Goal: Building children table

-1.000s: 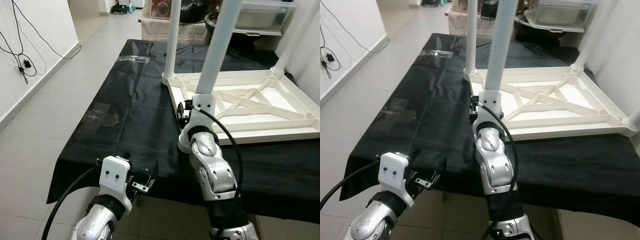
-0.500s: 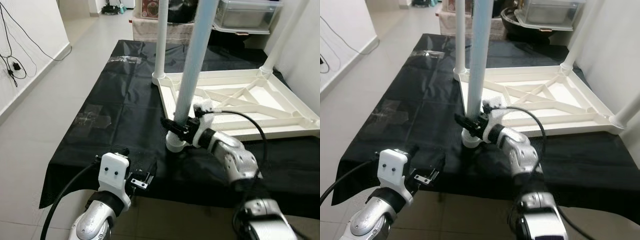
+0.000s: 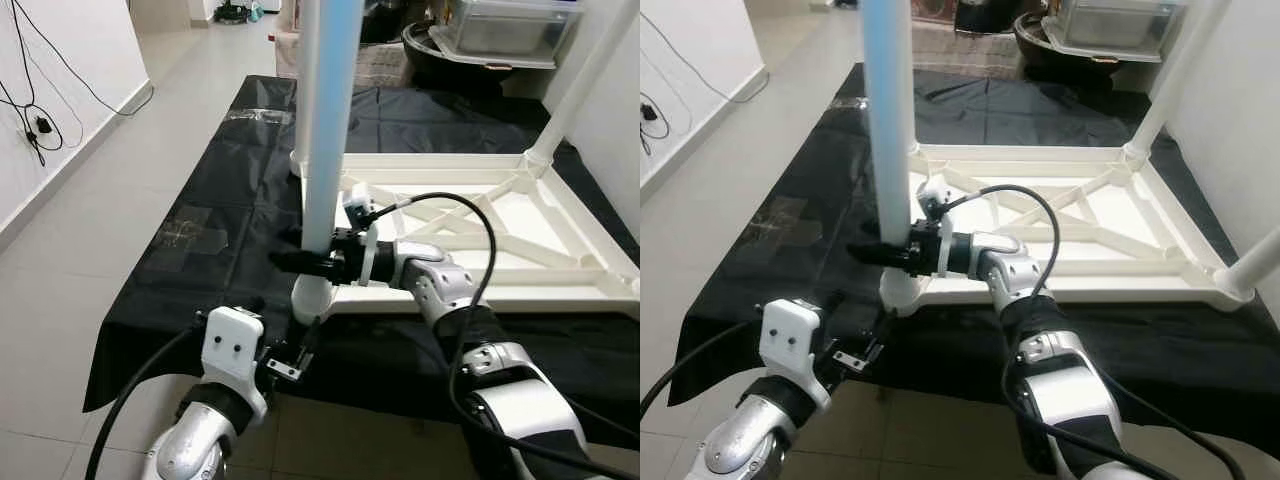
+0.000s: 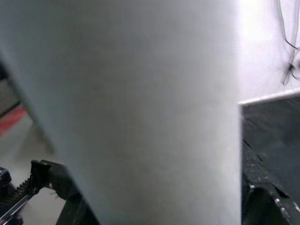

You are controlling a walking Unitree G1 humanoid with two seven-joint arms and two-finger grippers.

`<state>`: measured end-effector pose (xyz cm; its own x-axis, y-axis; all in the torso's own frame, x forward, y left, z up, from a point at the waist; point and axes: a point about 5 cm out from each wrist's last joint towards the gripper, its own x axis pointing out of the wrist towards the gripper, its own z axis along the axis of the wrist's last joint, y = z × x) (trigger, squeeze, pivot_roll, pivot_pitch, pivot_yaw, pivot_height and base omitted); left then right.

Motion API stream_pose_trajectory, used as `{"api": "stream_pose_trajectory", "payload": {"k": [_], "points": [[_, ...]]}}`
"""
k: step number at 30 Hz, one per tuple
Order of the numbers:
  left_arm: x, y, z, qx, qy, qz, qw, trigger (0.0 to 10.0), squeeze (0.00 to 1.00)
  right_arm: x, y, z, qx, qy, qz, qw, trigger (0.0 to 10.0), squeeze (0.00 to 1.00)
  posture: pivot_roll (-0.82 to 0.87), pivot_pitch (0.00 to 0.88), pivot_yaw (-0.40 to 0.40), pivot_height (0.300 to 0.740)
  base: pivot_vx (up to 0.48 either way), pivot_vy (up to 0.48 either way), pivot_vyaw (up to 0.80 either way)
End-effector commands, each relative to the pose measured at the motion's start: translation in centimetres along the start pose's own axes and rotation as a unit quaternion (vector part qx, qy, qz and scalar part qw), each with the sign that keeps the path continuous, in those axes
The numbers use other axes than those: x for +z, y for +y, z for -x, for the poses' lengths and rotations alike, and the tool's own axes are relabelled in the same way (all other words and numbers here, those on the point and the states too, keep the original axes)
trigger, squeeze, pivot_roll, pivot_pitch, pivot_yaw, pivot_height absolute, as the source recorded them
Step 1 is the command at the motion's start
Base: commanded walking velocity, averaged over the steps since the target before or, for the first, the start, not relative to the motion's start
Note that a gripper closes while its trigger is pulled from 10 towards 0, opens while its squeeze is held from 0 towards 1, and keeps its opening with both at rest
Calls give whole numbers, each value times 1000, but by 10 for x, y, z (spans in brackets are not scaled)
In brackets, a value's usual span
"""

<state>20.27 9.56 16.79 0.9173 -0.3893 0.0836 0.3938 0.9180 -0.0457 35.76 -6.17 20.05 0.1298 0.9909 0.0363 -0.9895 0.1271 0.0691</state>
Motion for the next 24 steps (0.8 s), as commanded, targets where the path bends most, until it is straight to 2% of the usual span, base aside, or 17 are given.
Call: {"api": "stream_pose_trajectory", "payload": {"k": [1,5,6,7,8,9,10,11,12,13,15,16,17,20,22,23,24], "points": [[1,-3,2,-5,-2,8,1000,10000,0,-13,3,-10,6,14,-10,1000,0,0,171,81,-96,740,0,0,0],[0,-2,0,-6,-4,7,1000,10000,0,-17,-3,-11,-89,-8,8,996,0,0,163,62,-94,740,0,0,0],[0,-2,-1,-7,-5,5,1000,10000,0,-19,-8,-7,-163,-17,14,986,0,0,157,51,-87,740,0,0,0],[0,-1,-3,-8,-7,4,1000,10000,0,-20,-14,0,-250,-22,21,968,0,0,150,42,-83,740,0,0,0],[-1,0,-4,-8,-8,3,1000,10000,0,-20,-17,5,-305,-25,26,952,0,0,148,39,-83,740,0,0,0],[-1,0,-5,-9,-9,2,1000,10000,0,-21,-21,14,-379,-28,32,925,0,0,143,31,-81,740,0,0,0],[-1,0,-5,-9,-9,2,1000,10000,0,-21,-21,14,-379,-28,32,925,0,0,143,31,-81,740,0,0,0],[-1,1,-6,-9,-10,1,1000,10000,0,-21,-23,19,-418,-29,36,907,0,0,143,31,-81,740,0,0,0],[-1,1,-6,-9,-10,1,1000,10000,0,-21,-24,22,-437,-31,38,898,0,0,143,31,-81,740,0,0,0],[-1,2,-7,-10,-10,1,1000,10000,0,-23,-24,29,-493,-34,33,869,0,0,135,24,-76,740,0,0,0],[-1,1,-9,-13,-14,2,1000,10000,0,-27,-19,43,-601,-35,39,798,0,0,128,19,-73,740,0,0,0],[-1,0,-10,-14,-14,2,1000,10000,0,-28,-17,47,-627,-35,41,777,0,0,128,19,-73,740,0,0,0],[0,0,-10,-15,-15,1,1000,10000,0,-29,-14,48,-642,-36,40,764,0,0,128,17,-74,740,0,0,0],[0,-1,-11,-12,-17,3,1000,10000,0,-36,5,39,-698,-38,13,715,0,0,136,17,-77,740,0,0,0],[0,0,-11,-10,-17,4,1000,10000,0,-37,9,35,-705,-37,5,708,0,0,137,18,-76,740,0,0,0],[-1,-1,-10,-7,-16,6,1000,10000,0,-40,12,20,-692,-37,-5,721,667,0,138,21,-80,740,0,0,0],[-1,-1,-10,-7,-16,6,1000,10000,0,-40,12,20,-692,-37,-5,721,667,0,138,21,-80,740,0,0,0]]}}
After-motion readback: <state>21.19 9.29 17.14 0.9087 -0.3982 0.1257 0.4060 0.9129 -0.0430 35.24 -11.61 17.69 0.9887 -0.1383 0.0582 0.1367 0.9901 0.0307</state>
